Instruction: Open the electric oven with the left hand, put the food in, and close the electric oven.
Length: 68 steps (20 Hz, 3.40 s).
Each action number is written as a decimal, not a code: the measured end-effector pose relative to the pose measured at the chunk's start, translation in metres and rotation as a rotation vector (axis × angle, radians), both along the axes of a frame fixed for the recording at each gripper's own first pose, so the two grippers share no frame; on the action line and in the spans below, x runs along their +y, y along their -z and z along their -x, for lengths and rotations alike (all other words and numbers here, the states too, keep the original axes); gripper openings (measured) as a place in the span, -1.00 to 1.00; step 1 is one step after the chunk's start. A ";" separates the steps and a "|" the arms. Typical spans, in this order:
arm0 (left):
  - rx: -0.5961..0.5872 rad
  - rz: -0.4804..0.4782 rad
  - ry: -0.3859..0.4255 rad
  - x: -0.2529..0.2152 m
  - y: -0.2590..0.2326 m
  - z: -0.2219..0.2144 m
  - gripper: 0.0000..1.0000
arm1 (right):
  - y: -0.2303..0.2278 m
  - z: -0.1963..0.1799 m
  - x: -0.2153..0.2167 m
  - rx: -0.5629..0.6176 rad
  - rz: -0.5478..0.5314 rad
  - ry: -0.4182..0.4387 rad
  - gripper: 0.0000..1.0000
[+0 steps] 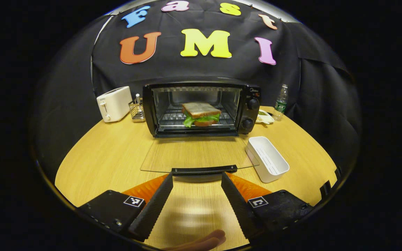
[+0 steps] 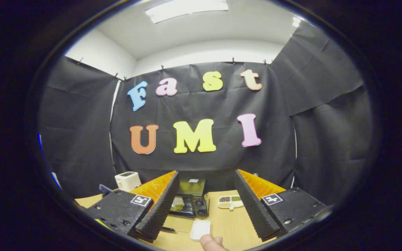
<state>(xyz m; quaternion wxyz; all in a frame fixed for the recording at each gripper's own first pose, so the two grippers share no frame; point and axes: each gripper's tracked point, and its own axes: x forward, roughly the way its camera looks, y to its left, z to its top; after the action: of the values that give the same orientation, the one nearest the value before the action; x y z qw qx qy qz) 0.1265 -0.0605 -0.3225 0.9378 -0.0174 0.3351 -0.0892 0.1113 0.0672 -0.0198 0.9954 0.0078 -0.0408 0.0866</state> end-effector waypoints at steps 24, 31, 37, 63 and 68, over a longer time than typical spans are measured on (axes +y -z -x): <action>0.130 -0.057 -0.019 -0.019 0.051 -0.035 0.88 | 0.022 -0.017 -0.057 0.095 0.009 0.053 1.00; 0.005 -0.042 -0.043 -0.016 0.009 -0.050 0.87 | 0.032 -0.025 -0.064 0.122 -0.002 0.074 1.00; -0.064 -0.027 -0.056 -0.015 -0.025 -0.073 0.89 | 0.038 -0.029 -0.072 0.129 -0.009 0.095 1.00; -0.314 0.038 -0.065 0.002 -0.158 -0.082 0.92 | 0.013 0.065 -0.084 0.086 -0.035 0.175 1.00; -0.464 0.042 -0.070 0.007 -0.225 -0.023 0.92 | -0.002 0.096 -0.086 0.043 -0.045 0.189 1.00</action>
<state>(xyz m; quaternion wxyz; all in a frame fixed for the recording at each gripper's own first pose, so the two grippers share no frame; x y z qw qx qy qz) 0.1497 -0.0532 -0.0973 0.9916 -0.0276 0.1079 -0.0654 0.0158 -0.0186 -0.0178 0.9993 0.0283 -0.0218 -0.0087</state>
